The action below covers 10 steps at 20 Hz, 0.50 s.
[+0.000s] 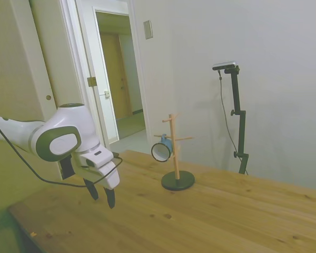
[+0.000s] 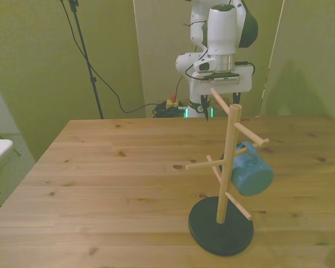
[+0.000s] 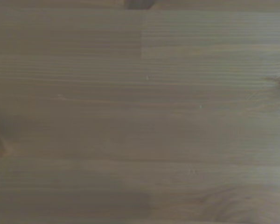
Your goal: Unload the mug
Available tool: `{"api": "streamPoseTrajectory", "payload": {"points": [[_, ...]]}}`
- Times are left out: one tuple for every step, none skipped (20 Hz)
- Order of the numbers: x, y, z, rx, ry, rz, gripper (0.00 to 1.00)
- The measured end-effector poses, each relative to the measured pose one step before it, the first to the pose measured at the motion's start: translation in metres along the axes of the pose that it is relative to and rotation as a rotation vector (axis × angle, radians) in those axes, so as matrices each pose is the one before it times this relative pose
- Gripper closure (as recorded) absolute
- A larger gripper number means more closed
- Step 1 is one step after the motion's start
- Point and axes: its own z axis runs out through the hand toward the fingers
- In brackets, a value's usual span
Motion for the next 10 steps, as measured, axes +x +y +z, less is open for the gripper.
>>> {"api": "streamPoseTrajectory", "payload": {"points": [[0.00009,0.00006,0.00052,-0.00222,0.00039,-0.00149,0.0],[0.00076,-0.00037,0.00154,0.00104,0.00482,-0.00168,0.0],[0.00348,-0.00291,-0.00154,0.01805,0.02187,0.0007,0.0],[0.00449,-0.00352,-0.00102,0.01324,0.01878,0.00296,0.0],[0.00568,-0.0044,0.00003,0.012,0.01751,0.00353,0.0],[0.00645,-0.0049,-0.00008,0.01244,0.0161,0.00661,0.0],[0.00794,-0.00642,-0.00103,0.01884,0.02312,0.01245,0.0],[0.00793,-0.00737,-0.00025,0.01498,0.0216,0.00723,0.0],[0.00759,-0.00734,0.00039,0.01406,0.01718,0.00588,0.0],[0.00782,-0.00777,0.00014,0.01657,0.02096,0.0072,0.0]]}}
